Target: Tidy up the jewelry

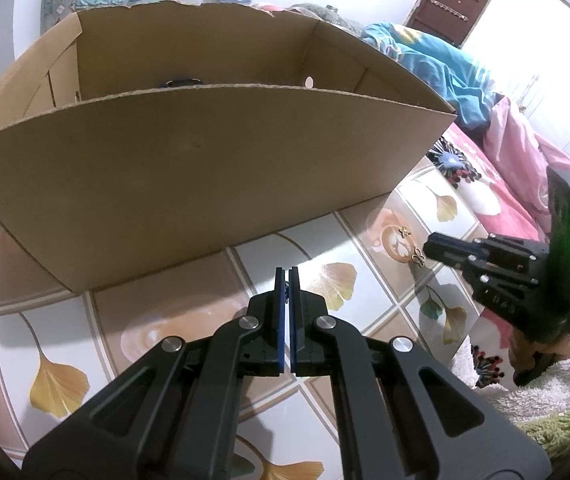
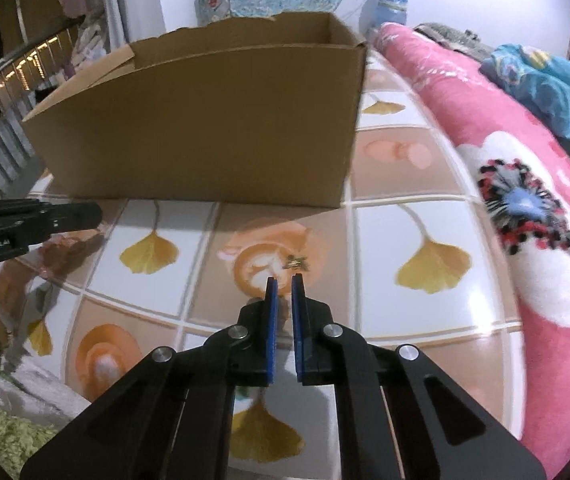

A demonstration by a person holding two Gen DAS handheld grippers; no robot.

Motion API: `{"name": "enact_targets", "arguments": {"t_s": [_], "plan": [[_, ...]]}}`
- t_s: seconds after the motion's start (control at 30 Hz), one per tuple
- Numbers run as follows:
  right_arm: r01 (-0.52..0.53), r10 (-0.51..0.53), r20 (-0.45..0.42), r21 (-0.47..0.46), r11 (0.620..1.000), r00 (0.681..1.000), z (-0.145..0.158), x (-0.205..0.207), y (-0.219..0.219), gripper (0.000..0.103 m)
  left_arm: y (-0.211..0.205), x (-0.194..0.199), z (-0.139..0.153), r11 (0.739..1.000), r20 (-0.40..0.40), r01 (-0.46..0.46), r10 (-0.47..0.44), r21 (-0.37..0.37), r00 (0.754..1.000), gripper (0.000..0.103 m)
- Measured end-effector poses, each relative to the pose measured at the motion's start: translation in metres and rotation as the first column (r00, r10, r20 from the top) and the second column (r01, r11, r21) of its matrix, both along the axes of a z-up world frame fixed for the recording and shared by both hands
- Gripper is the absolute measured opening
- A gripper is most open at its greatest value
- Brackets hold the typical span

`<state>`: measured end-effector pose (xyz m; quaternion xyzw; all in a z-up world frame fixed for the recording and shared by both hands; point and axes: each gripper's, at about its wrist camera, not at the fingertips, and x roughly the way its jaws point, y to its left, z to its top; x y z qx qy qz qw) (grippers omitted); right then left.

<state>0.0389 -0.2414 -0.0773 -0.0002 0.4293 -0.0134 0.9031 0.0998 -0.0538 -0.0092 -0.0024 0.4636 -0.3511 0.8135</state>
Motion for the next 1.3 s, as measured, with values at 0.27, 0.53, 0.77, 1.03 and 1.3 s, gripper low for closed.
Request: {"name": "enact_targets", "arguments": {"t_s": [0.27,0.53,0.77,1.03,1.3], "plan": [[0.015,-0.017,-0.05,-0.052,0.999,0.999,-0.01,-0.001,-0.004,0.007,0.0,0.0,0.0,1.0,0.0,0.0,0.0,0.0,1.0,0.001],[-0.047,0.045,-0.052,-0.042,0.998,0.998,-0.012,-0.001,0.014,0.007,0.0,0.0,-0.001,1.0,-0.002,0.003,-0.003,0.001,1.0,0.001],[-0.033,0.031,-0.034,-0.081,0.996,0.999,-0.005,-0.003,0.001,0.01,-0.002,-0.002,-0.005,1.0,-0.013,0.0,0.0,0.005,1.0,0.001],[-0.079,0.075,-0.052,-0.083,0.993,0.996,-0.011,-0.002,0.011,0.01,-0.007,-0.003,-0.014,1.0,-0.018,0.008,-0.007,0.028,1.0,0.001],[-0.07,0.069,-0.04,-0.019,0.997,0.997,-0.007,-0.002,-0.001,0.027,-0.008,-0.003,-0.016,0.999,-0.02,0.008,-0.008,0.036,1.0,0.001]]}}
